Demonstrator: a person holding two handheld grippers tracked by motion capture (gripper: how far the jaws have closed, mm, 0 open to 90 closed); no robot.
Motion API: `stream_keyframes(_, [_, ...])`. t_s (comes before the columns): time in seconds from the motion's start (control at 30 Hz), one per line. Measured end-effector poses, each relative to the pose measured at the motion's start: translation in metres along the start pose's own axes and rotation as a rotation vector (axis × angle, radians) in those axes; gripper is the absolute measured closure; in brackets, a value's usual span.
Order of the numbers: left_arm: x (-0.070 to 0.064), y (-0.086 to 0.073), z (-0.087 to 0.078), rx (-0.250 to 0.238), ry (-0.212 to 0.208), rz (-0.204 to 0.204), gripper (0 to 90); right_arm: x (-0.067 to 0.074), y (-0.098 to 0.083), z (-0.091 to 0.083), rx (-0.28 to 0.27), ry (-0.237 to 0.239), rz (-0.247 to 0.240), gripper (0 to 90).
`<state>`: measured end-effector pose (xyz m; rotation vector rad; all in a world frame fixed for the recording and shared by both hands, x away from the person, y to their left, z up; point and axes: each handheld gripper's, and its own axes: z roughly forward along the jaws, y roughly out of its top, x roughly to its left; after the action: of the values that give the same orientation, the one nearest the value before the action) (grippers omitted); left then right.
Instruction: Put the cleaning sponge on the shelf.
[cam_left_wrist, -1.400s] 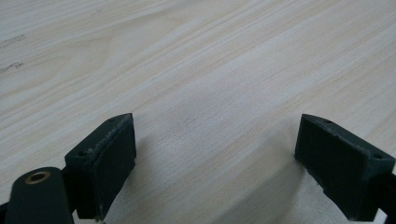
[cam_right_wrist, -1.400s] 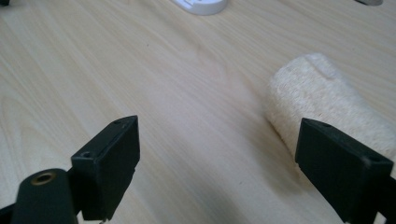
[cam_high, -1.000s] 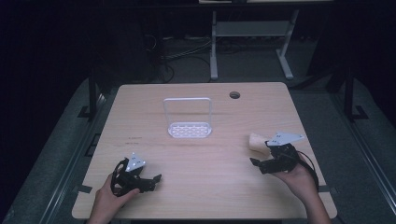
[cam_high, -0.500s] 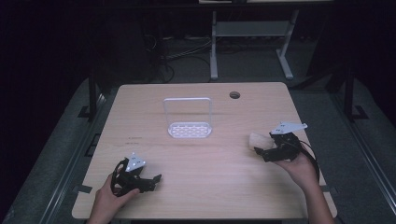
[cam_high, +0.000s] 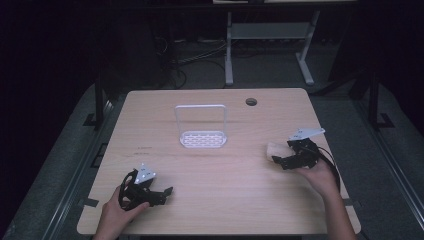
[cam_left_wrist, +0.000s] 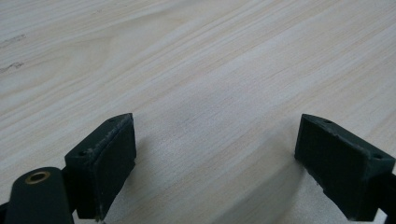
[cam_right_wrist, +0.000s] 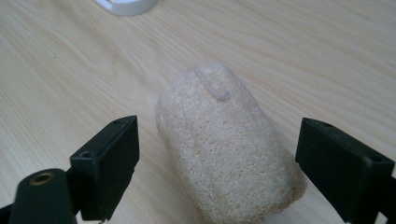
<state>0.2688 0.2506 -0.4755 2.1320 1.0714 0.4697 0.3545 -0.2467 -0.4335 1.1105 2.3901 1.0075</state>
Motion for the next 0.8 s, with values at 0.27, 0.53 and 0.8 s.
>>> stream_keyframes(0.27, [0.0, 0.0, 0.0, 0.0, 0.0, 0.0, 11.8, -0.005, -0.004, 0.008, -0.001, 0.007, 0.017, 13.4])
stream_keyframes(0.53, [0.0, 0.0, 0.0, -0.003, 0.001, -0.003, 11.8, -0.004, -0.006, 0.019, 0.031, 0.001, 0.006, 13.5])
stream_keyframes(0.8, [0.0, 0.0, 0.0, -0.003, 0.001, -0.003, 11.8, -0.004, -0.008, 0.023, 0.042, -0.002, 0.015, 14.1])
